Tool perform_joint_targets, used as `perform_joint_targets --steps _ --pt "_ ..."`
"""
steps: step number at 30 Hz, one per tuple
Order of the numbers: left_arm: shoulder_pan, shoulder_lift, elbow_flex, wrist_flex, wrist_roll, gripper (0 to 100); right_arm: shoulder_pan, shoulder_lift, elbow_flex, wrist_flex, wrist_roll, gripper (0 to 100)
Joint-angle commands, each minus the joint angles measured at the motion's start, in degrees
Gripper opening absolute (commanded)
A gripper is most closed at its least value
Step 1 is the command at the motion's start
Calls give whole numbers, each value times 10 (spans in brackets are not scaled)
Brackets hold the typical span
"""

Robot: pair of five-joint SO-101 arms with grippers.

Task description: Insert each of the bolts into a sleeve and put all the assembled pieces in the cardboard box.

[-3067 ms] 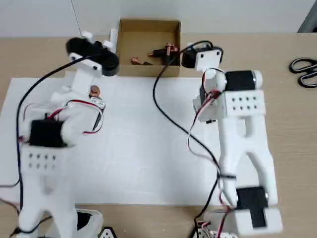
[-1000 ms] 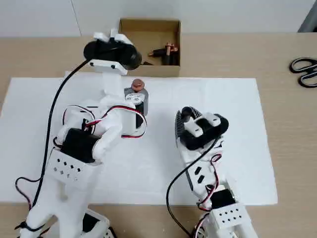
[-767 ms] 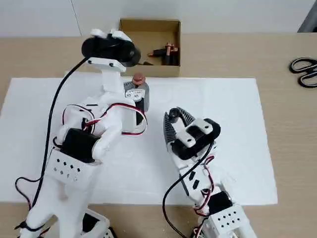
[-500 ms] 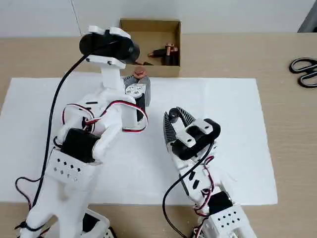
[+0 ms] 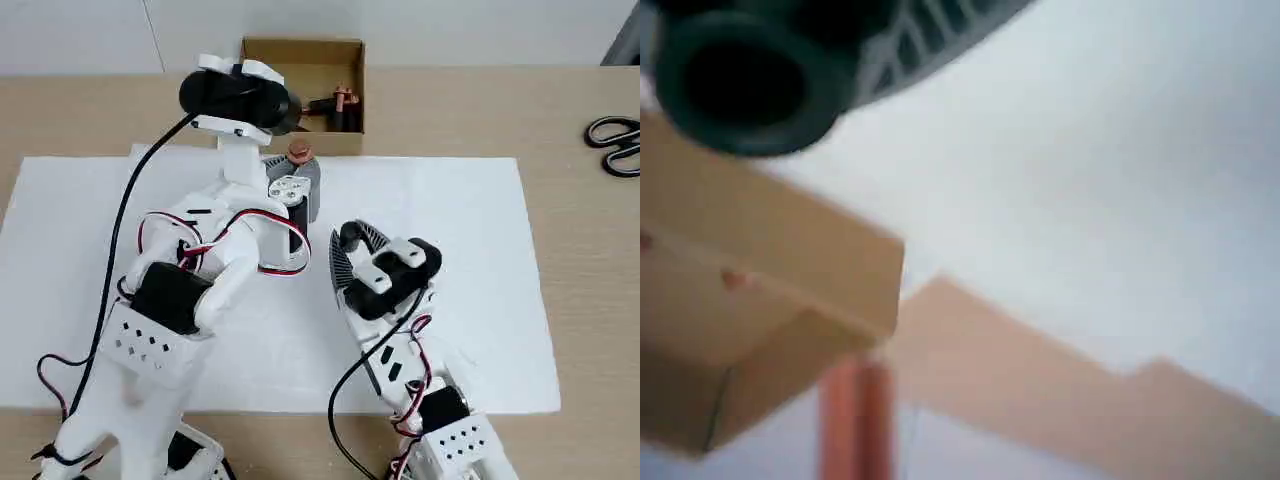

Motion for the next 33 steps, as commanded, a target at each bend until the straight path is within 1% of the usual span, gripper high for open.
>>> perform_joint_targets --steps 1,7,15,22,27,33 --pt "3 -23 -24 -14 4 6 -3 -13 5 46 -5 6" --pt "14 -107 -14 31 3 6 7 -14 5 55 -5 6" --pt "22 -170 59 30 3 6 13 -17 4 55 -6 6" --pt "22 -170 63 -3 3 6 11 -19 2 52 -6 5" --pt "22 -169 63 -3 4 6 10 -19 4 0 -6 5" --pt "22 -118 48 -14 4 6 -46 -19 4 -15 -6 5"
